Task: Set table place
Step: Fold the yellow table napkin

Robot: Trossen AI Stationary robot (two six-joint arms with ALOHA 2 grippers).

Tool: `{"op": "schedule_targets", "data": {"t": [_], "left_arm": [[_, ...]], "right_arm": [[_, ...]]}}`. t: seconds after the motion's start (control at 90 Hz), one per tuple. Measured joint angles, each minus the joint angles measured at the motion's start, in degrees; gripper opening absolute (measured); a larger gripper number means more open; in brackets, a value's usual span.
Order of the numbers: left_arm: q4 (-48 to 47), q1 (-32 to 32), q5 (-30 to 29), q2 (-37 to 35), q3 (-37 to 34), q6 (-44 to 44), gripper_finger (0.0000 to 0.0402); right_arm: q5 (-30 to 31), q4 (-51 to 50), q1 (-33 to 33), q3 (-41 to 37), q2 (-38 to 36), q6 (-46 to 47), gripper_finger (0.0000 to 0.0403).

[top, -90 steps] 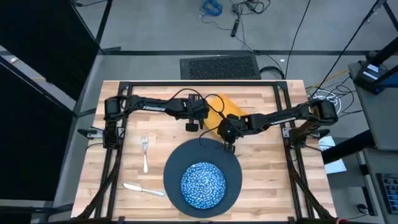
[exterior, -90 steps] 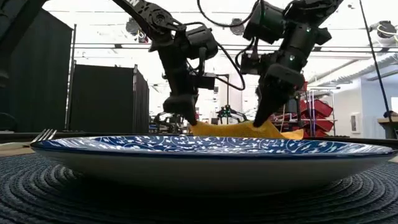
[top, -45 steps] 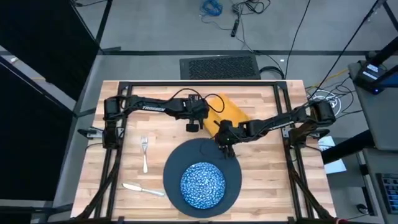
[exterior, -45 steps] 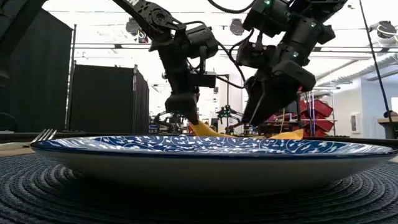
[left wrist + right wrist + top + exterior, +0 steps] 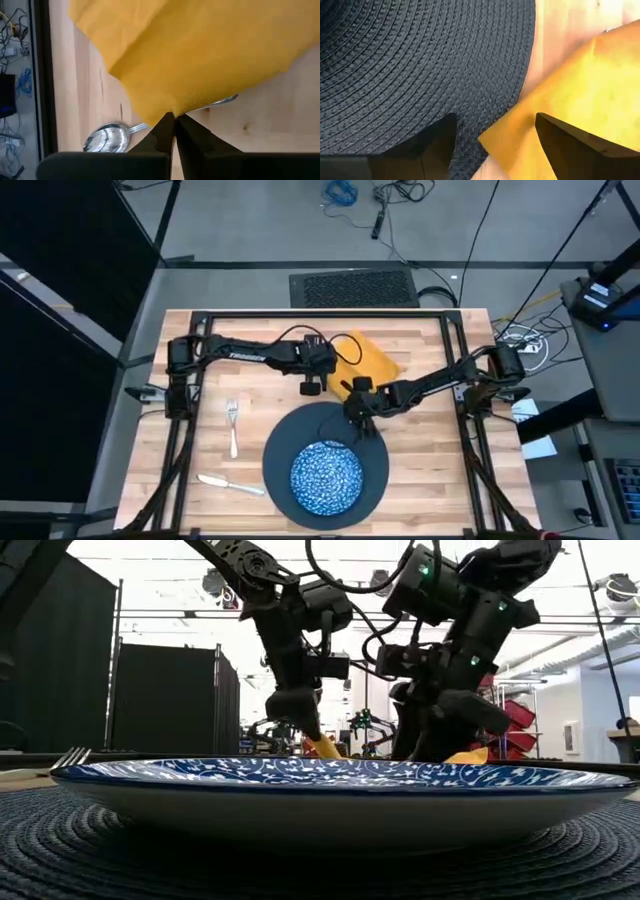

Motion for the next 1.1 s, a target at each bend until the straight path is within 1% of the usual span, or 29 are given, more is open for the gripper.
{"op": "schedule_targets", "data": {"t": [0.289, 0.4, 0.489, 0.756, 1.033, 1.1], "left_arm": [[-0.1, 0.0, 0.0, 0.0, 0.0, 0.0, 0.0], [-0.7, 0.0, 0.0, 0.0, 0.0, -0.1, 0.0], [-0.8, -0.1, 0.0, 0.0, 0.0, -0.1, 0.0], [-0.8, -0.1, 0.0, 0.0, 0.0, -0.1, 0.0], [-0.9, -0.1, 0.0, 0.0, 0.0, -0.1, 0.0], [-1.0, -0.1, 0.1, 0.0, 0.0, -0.1, 0.0]], "right_arm": [[0.0, -0.4, 0.0, 0.0, 0.0, 3.1, 0.0259], [-0.2, -1.0, 0.0, 0.0, 0.0, 4.1, 0.0244], [-0.2, -1.3, 0.0, 0.0, 0.0, 4.9, 0.0217], [0.0, -2.0, 0.0, 0.0, 0.0, 4.8, 0.0111], [0.2, -2.0, 0.0, 0.0, 0.0, 4.6, 0.0015], [0.2, -2.4, 0.0, 0.2, 0.0, 3.9, 0.0007]]}}
